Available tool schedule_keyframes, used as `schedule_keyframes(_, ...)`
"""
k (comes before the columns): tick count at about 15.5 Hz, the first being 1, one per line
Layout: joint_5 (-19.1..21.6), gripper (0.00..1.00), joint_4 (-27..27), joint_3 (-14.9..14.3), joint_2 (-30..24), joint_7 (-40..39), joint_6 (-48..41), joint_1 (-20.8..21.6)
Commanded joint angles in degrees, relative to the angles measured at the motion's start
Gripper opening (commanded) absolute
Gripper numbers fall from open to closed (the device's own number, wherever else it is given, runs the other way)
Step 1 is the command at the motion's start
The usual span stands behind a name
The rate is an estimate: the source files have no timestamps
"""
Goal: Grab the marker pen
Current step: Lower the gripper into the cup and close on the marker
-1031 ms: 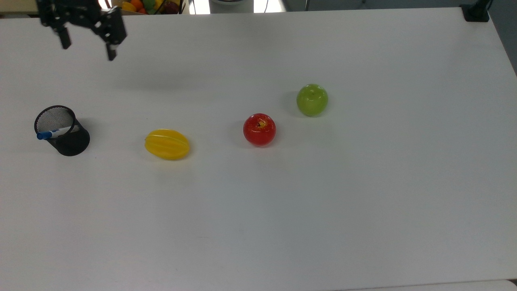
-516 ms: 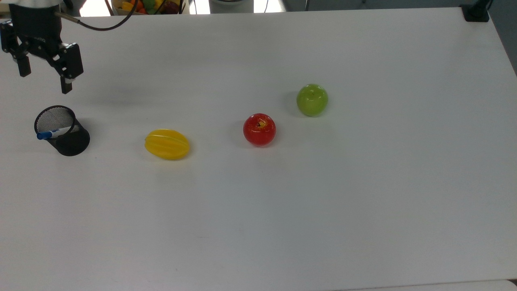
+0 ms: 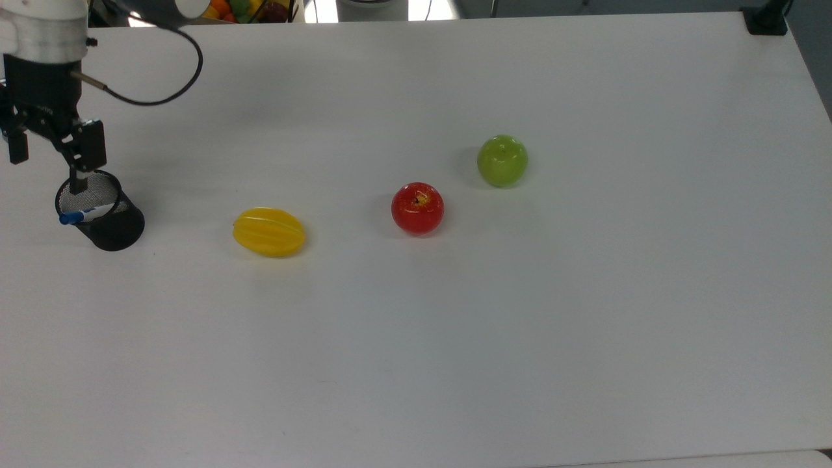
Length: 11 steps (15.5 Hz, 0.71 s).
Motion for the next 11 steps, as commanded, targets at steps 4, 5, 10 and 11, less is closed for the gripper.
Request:
schedule_keyframes(4,1.5,0.89,0.8,-0.4,4.2,3.2,5.1,-0.2)
schedule_keyframes(5,1.5,0.86,0.8,-0.4,4.4,3.2,5.1,-0.2)
schedule_keyframes(10,1.4,0.67,0.9,-0.3,5.8,3.2,5.7,-0.1)
schedule_keyframes(11,1.4,0.58,0.9,-0.3,6.0,3.2,6.7,-0.1)
